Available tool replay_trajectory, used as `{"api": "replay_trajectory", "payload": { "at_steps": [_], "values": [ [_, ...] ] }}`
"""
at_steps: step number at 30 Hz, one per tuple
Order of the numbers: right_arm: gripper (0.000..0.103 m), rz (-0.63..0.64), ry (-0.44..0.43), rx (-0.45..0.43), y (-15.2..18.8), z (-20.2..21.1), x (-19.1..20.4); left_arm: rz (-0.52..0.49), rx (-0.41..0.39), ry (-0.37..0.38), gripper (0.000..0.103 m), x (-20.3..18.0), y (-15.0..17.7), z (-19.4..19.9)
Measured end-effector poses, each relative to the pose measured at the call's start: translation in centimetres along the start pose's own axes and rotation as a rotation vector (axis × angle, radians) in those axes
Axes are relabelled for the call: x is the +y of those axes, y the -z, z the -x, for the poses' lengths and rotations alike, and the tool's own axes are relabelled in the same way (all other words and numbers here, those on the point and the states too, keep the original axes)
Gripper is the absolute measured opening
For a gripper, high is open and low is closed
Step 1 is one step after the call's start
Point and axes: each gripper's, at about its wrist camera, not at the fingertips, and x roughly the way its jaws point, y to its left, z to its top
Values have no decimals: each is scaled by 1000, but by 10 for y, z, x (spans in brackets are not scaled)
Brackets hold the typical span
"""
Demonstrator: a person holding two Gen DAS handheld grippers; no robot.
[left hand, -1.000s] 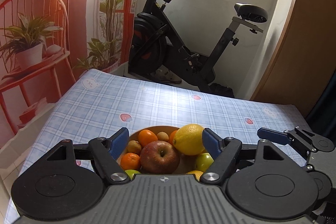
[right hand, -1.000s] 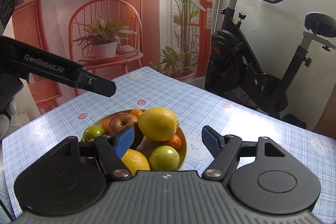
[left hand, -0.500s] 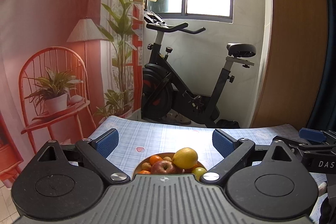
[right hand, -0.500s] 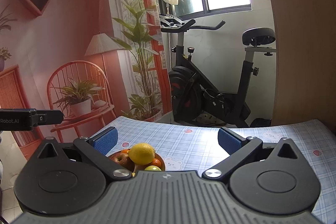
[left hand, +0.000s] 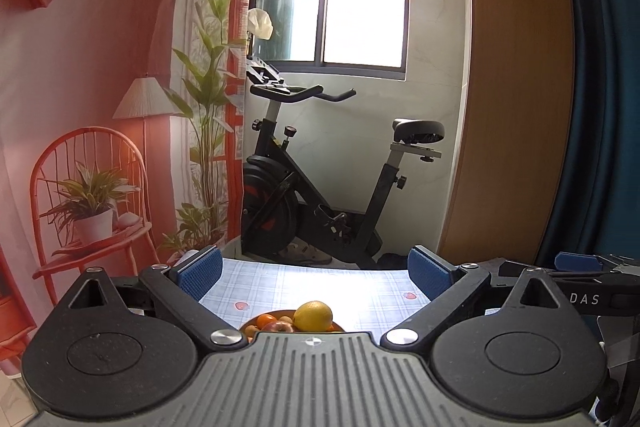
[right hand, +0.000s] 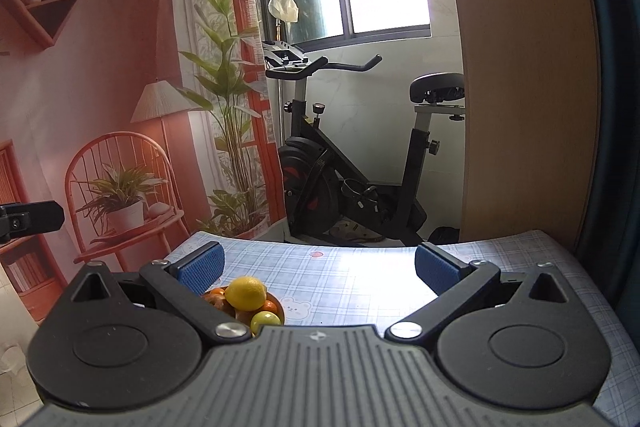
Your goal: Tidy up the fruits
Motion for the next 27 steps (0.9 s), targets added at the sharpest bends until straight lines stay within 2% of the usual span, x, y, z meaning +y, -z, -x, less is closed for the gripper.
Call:
{"api": "replay_trajectory", "payload": {
  "at_steps": [8,27],
  "values": [
    [103,23,17,-27,-10,19,2,15,0,-38,102,-4,-6,15],
    [103,29,4,-38,-16,32,6,14,-22,-32,103,-6,-10,19]
  ]
}}
